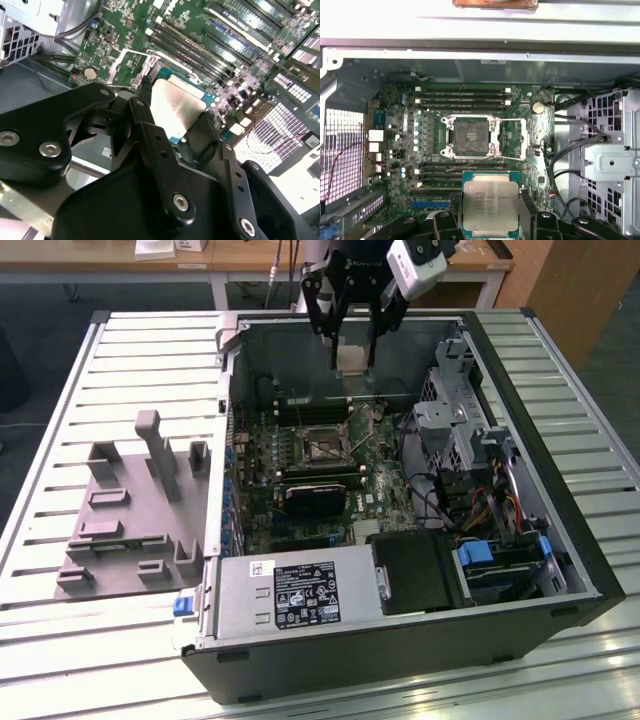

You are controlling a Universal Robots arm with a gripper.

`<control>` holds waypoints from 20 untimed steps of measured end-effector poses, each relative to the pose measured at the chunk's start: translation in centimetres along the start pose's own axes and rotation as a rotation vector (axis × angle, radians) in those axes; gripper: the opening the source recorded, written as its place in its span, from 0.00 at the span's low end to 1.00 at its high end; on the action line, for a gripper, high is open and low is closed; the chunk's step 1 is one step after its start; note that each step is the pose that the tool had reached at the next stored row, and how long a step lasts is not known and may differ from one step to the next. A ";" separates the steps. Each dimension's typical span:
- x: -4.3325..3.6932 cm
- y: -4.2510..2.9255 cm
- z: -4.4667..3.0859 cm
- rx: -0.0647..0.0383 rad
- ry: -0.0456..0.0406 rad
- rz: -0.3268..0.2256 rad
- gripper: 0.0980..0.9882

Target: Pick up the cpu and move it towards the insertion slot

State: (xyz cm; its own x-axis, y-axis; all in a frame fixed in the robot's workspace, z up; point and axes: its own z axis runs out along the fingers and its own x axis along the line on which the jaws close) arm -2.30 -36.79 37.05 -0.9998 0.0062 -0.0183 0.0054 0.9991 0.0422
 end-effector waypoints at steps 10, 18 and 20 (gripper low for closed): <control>0.22 2.21 0.38 0.000 0.0000 0.000 0.49; 1.09 3.33 0.66 0.000 0.0001 0.000 0.49; 1.27 3.56 0.75 0.000 0.0000 0.000 0.49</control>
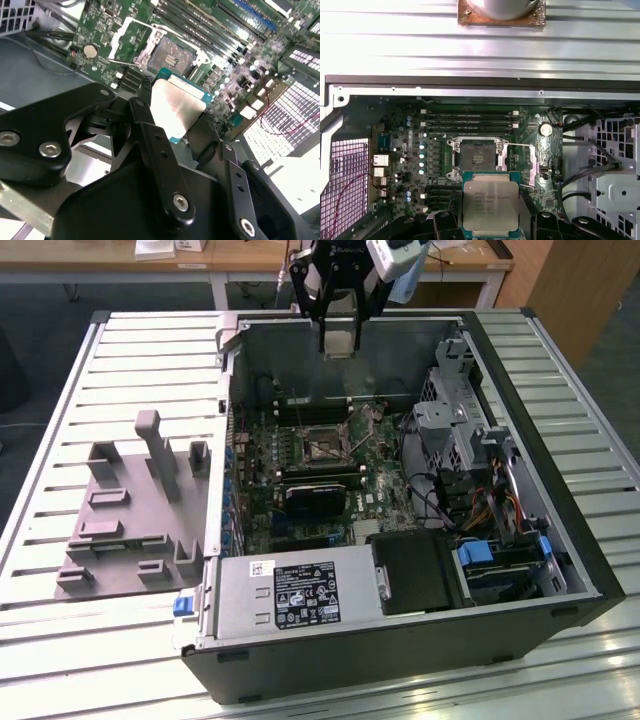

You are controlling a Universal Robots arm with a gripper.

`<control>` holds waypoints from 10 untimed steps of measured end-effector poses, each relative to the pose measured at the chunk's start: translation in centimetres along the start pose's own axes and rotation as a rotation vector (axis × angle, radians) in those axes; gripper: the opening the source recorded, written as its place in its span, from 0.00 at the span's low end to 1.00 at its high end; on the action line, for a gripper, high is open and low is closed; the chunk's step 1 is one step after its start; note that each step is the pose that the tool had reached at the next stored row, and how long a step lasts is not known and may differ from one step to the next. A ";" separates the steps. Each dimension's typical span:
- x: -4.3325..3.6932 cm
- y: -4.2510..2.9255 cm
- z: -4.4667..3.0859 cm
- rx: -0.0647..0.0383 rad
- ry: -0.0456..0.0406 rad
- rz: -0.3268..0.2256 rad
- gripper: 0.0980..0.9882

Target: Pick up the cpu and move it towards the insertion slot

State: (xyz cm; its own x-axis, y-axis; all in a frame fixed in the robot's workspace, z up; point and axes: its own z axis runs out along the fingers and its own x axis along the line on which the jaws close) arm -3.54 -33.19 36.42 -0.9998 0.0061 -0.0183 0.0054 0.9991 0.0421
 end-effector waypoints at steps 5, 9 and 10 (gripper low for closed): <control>0.23 0.70 0.31 0.000 0.0000 0.000 0.49; 0.33 1.04 0.50 0.000 0.0000 0.000 0.49; 0.34 1.07 0.51 0.000 0.0000 -0.001 0.49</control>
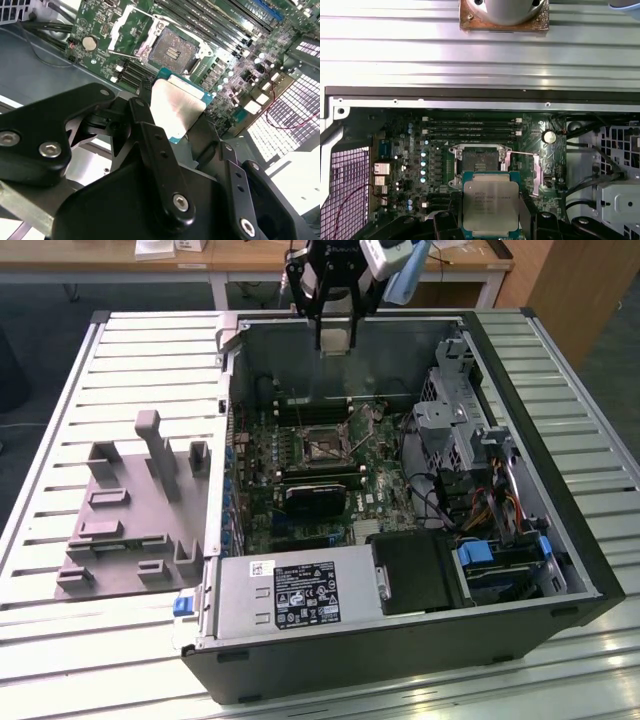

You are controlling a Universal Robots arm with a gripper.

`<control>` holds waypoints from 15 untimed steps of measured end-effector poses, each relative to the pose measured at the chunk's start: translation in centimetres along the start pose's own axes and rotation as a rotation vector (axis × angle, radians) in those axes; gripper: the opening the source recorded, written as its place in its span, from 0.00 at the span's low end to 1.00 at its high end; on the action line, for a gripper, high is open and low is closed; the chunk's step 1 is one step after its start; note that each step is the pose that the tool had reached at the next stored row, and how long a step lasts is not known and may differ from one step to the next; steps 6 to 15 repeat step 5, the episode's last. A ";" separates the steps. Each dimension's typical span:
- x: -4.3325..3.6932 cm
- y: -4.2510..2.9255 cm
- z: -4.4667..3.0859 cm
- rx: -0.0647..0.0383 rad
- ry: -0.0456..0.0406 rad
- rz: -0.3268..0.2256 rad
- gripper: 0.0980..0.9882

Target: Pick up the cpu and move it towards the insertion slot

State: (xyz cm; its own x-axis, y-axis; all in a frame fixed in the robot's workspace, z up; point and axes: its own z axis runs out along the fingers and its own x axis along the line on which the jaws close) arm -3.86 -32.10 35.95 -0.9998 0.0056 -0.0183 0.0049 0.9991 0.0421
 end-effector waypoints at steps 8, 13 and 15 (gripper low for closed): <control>0.00 0.02 0.00 0.000 0.0000 0.000 0.49; 0.00 0.02 0.00 0.000 0.0000 0.000 0.49; 0.00 0.02 0.00 0.000 0.0000 0.000 0.49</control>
